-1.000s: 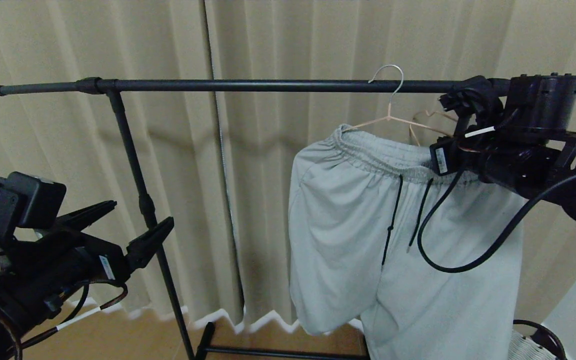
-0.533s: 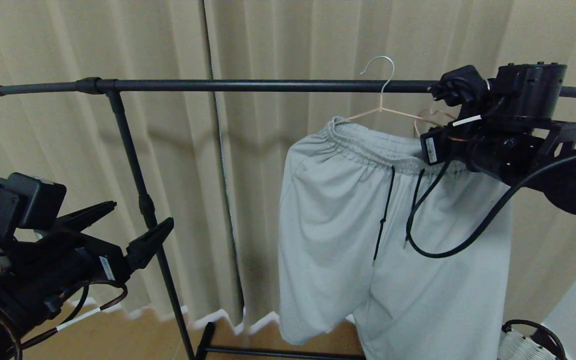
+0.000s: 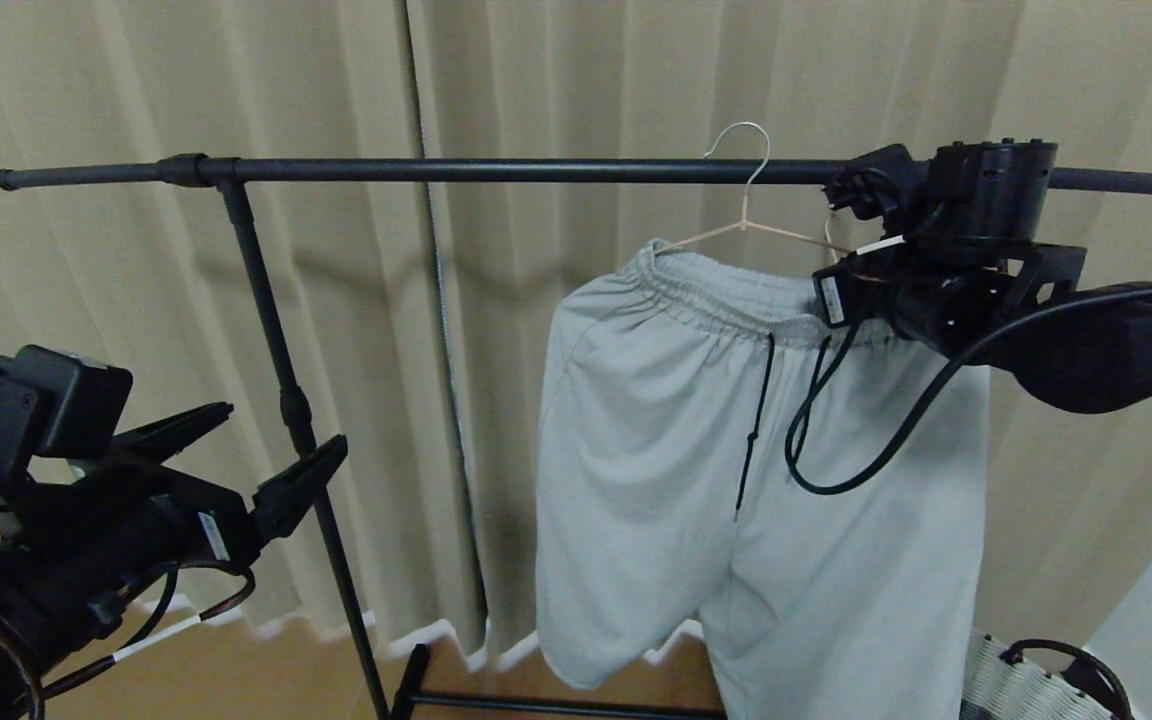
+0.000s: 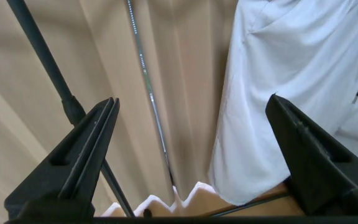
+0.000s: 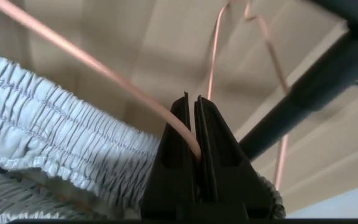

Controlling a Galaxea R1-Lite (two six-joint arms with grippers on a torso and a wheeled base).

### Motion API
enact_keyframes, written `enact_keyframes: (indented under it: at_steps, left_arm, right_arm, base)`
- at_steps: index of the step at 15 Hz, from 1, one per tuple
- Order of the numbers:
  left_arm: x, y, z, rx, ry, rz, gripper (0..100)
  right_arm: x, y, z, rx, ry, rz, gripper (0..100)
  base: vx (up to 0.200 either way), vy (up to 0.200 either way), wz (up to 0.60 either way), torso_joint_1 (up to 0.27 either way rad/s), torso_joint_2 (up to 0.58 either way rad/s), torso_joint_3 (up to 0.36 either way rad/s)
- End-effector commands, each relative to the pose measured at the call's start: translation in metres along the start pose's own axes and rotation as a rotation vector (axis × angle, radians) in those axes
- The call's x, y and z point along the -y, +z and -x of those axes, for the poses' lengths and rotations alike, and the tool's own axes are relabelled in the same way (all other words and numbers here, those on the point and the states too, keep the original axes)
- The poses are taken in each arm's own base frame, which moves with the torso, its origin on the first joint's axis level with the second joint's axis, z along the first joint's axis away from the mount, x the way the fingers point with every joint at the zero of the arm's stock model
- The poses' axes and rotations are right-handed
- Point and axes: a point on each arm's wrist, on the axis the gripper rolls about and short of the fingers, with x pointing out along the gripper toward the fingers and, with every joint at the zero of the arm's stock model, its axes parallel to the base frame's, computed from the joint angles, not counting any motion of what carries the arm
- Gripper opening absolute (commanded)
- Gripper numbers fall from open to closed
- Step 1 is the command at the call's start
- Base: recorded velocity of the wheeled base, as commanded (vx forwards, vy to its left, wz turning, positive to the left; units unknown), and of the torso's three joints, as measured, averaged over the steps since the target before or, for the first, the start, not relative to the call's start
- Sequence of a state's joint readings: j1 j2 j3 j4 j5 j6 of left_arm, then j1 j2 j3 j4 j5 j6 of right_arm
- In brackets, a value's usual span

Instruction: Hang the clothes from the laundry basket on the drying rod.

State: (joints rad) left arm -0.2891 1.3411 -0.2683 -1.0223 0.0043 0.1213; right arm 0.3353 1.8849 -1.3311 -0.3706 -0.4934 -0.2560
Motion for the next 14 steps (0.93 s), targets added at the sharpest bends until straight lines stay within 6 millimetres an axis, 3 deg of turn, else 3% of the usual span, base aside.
enact_keyframes:
  at_steps: [1, 9, 14]
  left_arm:
    - [0.0, 0.0, 0.0, 0.001, 0.0, 0.0, 100]
    - [0.0, -0.001, 0.0, -0.002, -0.001, 0.0, 100]
    - [0.0, -0.001, 0.0, -0.005, -0.001, 0.0, 100]
  right_arm:
    - [-0.004, -0.004, 0.001, -0.011, 0.011, 0.009, 0]
    - [-0.025, 0.001, 0.029, 0.014, 0.096, 0.029, 0]
    - [-0.024, 0.004, 0.031, 0.022, 0.097, 0.066, 0]
  base:
    - [0.0, 0.0, 0.0, 0.0, 0.0, 0.0]
    - [0.0, 0.0, 0.0, 0.0, 0.0, 0.0]
    - [0.0, 0.0, 0.0, 0.0, 0.0, 0.0]
